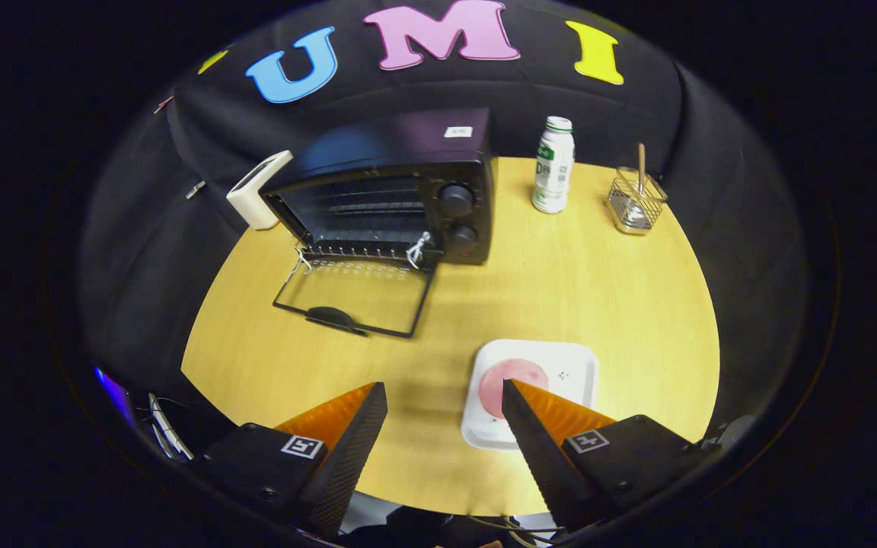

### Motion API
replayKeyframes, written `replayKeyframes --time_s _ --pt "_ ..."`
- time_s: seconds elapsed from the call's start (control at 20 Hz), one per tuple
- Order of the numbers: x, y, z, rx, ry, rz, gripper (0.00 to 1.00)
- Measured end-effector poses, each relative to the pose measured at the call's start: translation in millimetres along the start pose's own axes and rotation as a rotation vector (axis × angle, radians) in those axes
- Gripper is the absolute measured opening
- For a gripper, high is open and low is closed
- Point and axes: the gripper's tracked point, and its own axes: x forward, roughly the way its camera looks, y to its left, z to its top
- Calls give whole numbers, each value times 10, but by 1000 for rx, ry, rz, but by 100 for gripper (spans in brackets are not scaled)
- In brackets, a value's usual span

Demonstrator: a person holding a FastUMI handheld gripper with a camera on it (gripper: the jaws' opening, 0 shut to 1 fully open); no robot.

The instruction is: Open the toaster oven, put the food inside, and close the toaster oven door.

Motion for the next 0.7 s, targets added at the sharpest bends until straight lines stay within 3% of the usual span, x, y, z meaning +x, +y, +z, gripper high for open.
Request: replayKeyframes --time_s 0.3,0.45,0.6,0.7 --pt "188 -929 -271 88 152 -61 99" --pt "406 -1192 -397 143 229 -60 99" --pt "605 -1314 -565 125 317 -54 92" --pt "729 -1318 -595 106 344 -39 92"
